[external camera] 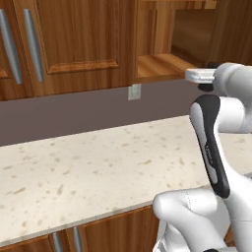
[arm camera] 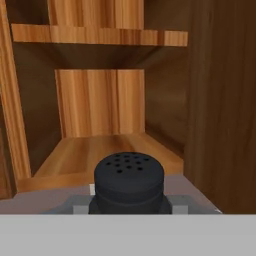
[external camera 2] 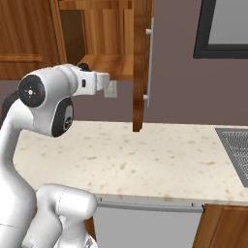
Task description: Collect the paprika, ketchup, and shaker from the cabinet and place them next to the stove.
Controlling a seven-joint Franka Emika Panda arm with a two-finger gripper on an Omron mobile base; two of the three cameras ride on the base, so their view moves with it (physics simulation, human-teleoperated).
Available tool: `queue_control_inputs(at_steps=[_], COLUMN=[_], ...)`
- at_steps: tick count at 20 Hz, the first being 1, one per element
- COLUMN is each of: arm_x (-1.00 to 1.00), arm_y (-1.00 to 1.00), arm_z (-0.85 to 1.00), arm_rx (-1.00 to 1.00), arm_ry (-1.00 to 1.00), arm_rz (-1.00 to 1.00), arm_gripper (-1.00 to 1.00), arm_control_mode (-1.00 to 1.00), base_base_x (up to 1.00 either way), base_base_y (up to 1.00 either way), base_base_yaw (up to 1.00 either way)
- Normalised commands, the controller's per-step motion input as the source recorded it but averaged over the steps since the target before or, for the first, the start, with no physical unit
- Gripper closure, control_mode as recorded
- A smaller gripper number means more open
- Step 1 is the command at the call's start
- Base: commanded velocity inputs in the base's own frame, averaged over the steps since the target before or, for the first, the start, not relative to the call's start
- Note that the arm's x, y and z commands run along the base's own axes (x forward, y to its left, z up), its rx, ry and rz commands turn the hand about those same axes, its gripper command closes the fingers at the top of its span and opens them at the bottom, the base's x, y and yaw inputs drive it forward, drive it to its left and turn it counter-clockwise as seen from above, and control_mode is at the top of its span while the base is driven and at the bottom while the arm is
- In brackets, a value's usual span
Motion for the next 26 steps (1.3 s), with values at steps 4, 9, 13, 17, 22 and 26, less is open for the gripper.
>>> queue_control_inputs(at_steps=[4,9,13,17,22,26], arm_x=[-1.00,-1.00,-1.00,-0.65,0.00,0.00], arm_y=[0.00,0.00,0.00,0.03,0.00,0.00], arm_z=[-0.10,0.00,0.00,-0.08,0.00,0.00], arm_rx=[0.00,0.00,0.00,-0.02,0.00,0.00], arm_ry=[-0.15,-0.10,-0.07,-0.01,0.00,0.00], arm_rz=[0.00,0.00,0.00,0.00,0.00,0.00], arm_gripper=[1.00,1.00,1.00,1.00,1.00,1.00], arm_control_mode=[-1.00,-1.00,-1.00,1.00,1.00,1.00], base_base_x=[0.00,0.00,0.00,-0.09,-0.75,-0.95], base_base_y=[0.00,0.00,0.00,0.08,-0.10,-0.67], base_base_yaw=[0.00,0.00,0.00,0.01,-0.01,-0.19])
